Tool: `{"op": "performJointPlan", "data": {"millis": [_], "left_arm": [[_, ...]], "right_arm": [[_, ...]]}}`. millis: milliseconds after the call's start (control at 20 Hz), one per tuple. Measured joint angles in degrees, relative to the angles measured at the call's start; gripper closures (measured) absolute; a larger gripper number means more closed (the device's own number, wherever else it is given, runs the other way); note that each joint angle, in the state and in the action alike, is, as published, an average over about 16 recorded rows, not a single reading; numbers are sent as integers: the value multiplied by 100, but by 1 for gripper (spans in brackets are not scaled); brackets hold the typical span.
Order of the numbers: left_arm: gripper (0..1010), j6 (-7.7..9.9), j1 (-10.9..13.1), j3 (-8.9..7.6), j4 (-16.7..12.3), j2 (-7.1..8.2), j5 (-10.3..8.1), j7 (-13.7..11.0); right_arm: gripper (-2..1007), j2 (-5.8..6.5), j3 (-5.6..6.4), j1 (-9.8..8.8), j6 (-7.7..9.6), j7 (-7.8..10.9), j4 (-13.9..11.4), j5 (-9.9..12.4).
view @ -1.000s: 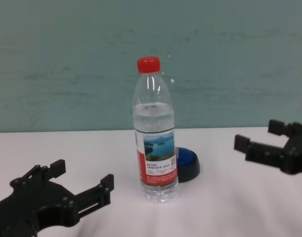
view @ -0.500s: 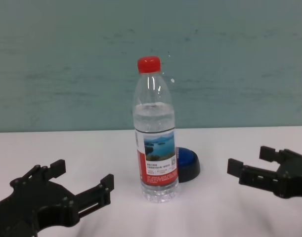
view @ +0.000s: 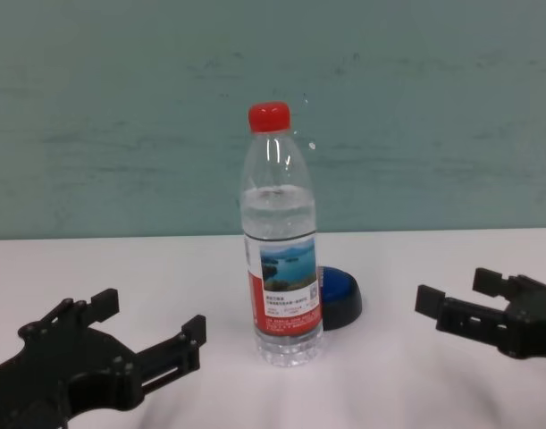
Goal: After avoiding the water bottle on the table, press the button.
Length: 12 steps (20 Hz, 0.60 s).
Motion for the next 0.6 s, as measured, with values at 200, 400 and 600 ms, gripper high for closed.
{"op": "performJointPlan", "data": {"millis": [200, 400, 600], "left_arm": [[10, 0, 0, 0, 0, 0, 0, 0], [10, 0, 0, 0, 0, 0, 0, 0], [10, 0, 0, 0, 0, 0, 0, 0]], "right_arm": [[3, 10, -5, 9, -32, -34, 50, 25], [3, 18, -8, 28, -29, -71, 106, 18], [2, 22, -9, 47, -20, -102, 155, -8]]}}
